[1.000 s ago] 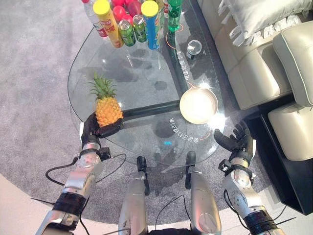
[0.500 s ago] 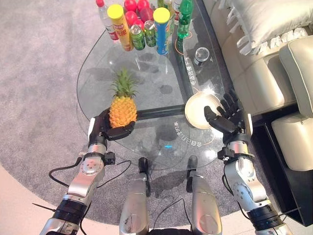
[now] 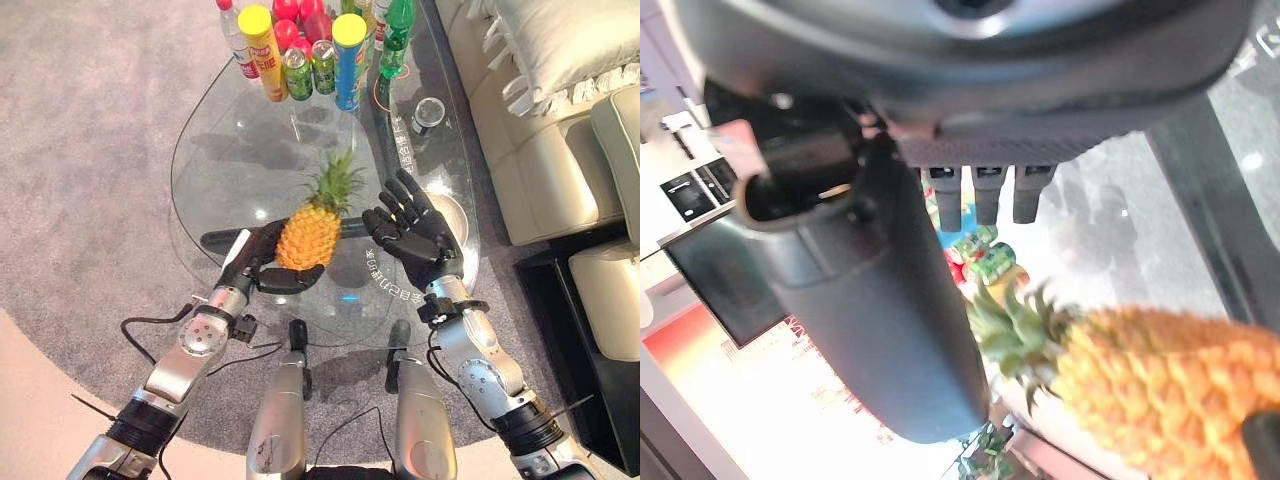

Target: Pick up the fruit to the plate

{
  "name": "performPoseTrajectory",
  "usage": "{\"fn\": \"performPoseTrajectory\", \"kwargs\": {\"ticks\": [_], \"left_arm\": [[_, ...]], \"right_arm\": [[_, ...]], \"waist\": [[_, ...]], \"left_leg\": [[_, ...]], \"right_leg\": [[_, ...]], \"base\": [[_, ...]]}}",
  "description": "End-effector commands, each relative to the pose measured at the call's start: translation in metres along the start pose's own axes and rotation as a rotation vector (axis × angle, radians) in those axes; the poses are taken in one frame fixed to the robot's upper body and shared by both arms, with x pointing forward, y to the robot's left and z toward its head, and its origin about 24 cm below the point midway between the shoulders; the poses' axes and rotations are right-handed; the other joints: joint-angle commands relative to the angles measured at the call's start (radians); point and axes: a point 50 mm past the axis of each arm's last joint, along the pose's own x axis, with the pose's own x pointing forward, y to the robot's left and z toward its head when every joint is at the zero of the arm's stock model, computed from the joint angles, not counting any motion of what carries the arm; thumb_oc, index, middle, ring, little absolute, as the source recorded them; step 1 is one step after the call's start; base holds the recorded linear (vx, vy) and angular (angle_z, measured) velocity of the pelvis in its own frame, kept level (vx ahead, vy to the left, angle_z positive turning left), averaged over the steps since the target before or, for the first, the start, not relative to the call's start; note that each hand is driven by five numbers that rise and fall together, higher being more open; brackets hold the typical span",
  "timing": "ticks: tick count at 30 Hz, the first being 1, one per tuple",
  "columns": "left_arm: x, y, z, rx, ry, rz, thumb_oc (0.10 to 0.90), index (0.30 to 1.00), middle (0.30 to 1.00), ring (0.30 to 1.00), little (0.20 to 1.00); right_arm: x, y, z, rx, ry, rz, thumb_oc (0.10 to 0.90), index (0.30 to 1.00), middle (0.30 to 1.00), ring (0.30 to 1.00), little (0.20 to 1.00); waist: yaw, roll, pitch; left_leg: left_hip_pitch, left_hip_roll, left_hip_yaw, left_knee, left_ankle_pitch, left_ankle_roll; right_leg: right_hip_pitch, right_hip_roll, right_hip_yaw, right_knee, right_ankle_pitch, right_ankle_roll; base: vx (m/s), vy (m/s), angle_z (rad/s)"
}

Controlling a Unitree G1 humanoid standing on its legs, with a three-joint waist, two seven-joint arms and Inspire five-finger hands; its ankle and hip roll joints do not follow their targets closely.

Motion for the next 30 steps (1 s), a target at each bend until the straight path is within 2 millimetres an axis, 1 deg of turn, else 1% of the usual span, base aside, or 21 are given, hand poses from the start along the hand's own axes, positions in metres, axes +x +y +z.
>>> {"fn": "performPoseTrajectory", "kwargs": {"ticks": [1, 7, 9, 15, 19, 30], "left_arm": [[-0.003, 0.001, 0.083, 0.052, -0.415, -0.095, 0.1, 0.3, 0.3, 0.3, 0.2], [-0.004, -0.013, 0.082, 0.058, -0.413, -0.185, 0.1, 0.3, 0.3, 0.3, 0.2], [-0.004, -0.014, 0.081, 0.062, -0.416, -0.187, 0.1, 0.3, 0.3, 0.3, 0.2], [-0.006, -0.014, 0.082, 0.068, -0.436, -0.18, 0.1, 0.3, 0.3, 0.3, 0.2], [-0.007, -0.015, 0.082, 0.074, -0.442, -0.189, 0.1, 0.3, 0.3, 0.3, 0.2], [-0.009, -0.018, 0.083, 0.096, -0.453, -0.225, 0.1, 0.3, 0.3, 0.3, 0.2]], "right_arm": [[0.012, 0.038, 0.024, 0.093, -0.087, 0.268, 0.8, 0.9, 0.9, 0.9, 0.9], [0.013, 0.04, 0.008, 0.146, 0.009, 0.315, 0.8, 0.9, 0.9, 0.9, 0.9], [0.013, 0.04, 0.006, 0.166, 0.029, 0.322, 0.8, 0.9, 0.9, 0.9, 0.9], [0.009, 0.041, -0.011, 0.281, 0.139, 0.364, 0.8, 0.9, 0.9, 0.9, 0.9], [0.007, 0.042, -0.015, 0.294, 0.153, 0.377, 0.8, 0.9, 0.9, 0.9, 0.9], [0.008, 0.04, -0.015, 0.316, 0.145, 0.372, 0.8, 0.9, 0.9, 0.9, 0.9]], "waist": [[-0.019, -0.025, -0.025], [-0.012, -0.024, -0.025], [-0.012, -0.025, -0.025], [-0.009, -0.026, -0.025], [-0.008, -0.024, -0.025], [-0.007, -0.021, -0.025]], "left_leg": [[-0.03, -0.133, 0.053, 0.155, -0.127, 0.055], [-0.037, -0.136, 0.054, 0.156, -0.126, 0.056], [-0.035, -0.136, 0.054, 0.155, -0.126, 0.056], [-0.037, -0.14, 0.053, 0.153, -0.125, 0.058], [-0.039, -0.141, 0.053, 0.153, -0.124, 0.058], [-0.04, -0.147, 0.049, 0.151, -0.126, 0.059]], "right_leg": [[0.098, 0.112, -0.081, -0.079, -0.018, -0.058], [0.093, 0.109, -0.087, -0.082, -0.013, -0.055], [0.094, 0.109, -0.087, -0.082, -0.013, -0.054], [0.09, 0.107, -0.088, -0.084, -0.011, -0.052], [0.087, 0.105, -0.09, -0.084, -0.009, -0.052], [0.086, 0.102, -0.087, -0.086, -0.008, -0.048]], "base": [[0.0, 0.0, 0.0], [0.0, 0.0, 0.0], [0.0, 0.0, 0.0], [0.0, 0.0, 0.0], [0.0, 0.0, 0.0], [0.0, 0.0, 0.0]]}}
